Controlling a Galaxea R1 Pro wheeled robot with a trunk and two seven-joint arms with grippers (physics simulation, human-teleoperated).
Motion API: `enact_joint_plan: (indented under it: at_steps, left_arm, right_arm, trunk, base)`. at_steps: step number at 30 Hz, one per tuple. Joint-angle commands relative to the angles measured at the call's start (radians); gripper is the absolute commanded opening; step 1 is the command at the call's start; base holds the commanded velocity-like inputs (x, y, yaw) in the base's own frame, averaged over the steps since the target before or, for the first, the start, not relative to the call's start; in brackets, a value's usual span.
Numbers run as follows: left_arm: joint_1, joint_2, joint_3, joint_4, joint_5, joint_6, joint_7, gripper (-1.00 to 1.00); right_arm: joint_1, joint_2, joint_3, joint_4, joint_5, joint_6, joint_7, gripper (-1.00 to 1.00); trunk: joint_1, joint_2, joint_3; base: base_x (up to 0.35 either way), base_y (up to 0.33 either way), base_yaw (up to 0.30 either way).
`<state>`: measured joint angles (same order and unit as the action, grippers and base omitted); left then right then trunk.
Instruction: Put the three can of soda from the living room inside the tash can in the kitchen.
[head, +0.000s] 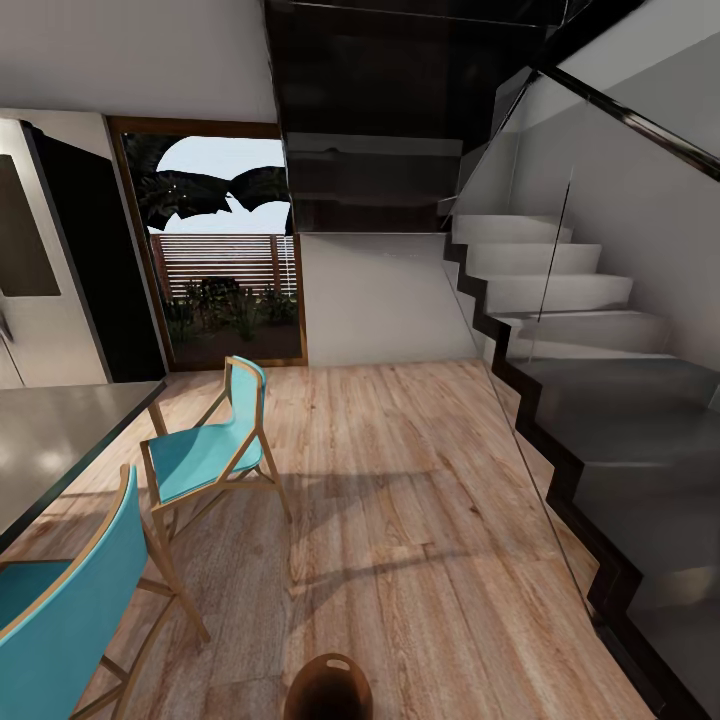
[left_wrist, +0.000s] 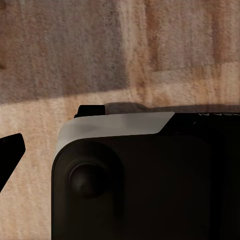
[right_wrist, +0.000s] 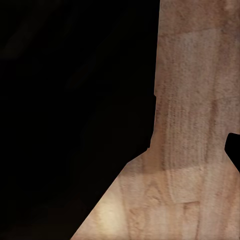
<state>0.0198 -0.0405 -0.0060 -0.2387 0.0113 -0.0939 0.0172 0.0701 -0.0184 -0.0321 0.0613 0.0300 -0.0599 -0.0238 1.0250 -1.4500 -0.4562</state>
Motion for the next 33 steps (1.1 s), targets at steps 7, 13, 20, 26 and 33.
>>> enact_joint_plan:
  at_steps: [7,13,20,26,33]
  left_arm:
    - [0.000,0.000,0.000,0.000,0.000,0.000,0.000,1.00]
    - [0.000,0.000,0.000,0.000,0.000,0.000,0.000,1.00]
    - [0.000,0.000,0.000,0.000,0.000,0.000,0.000,1.00]
    - [0.000,0.000,0.000,0.000,0.000,0.000,0.000,1.00]
    - [0.000,0.000,0.000,0.000,0.000,0.000,0.000,1.00]
  right_arm:
    - [0.000,0.000,0.000,0.000,0.000,0.000,0.000,1.00]
    - [0.000,0.000,0.000,0.000,0.000,0.000,0.000,1.00]
    - [0.000,0.000,0.000,0.000,0.000,0.000,0.000,1.00]
    - [0.000,0.000,0.000,0.000,0.000,0.000,0.000,1.00]
    - [0.000,0.000,0.000,0.000,0.000,0.000,0.000,1.00]
  trunk:
    - [0.000,0.000,0.000]
    - [0.000,0.000,0.000]
    - [0.000,0.000,0.000]
    - [0.000,0.000,0.000]
    - [0.000,0.000,0.000]
  base:
    - [0.000,0.000,0.000]
    - [0.000,0.000,0.000]
    - [0.000,0.000,0.000]
    - [0.000,0.000,0.000]
    - [0.000,0.000,0.000]
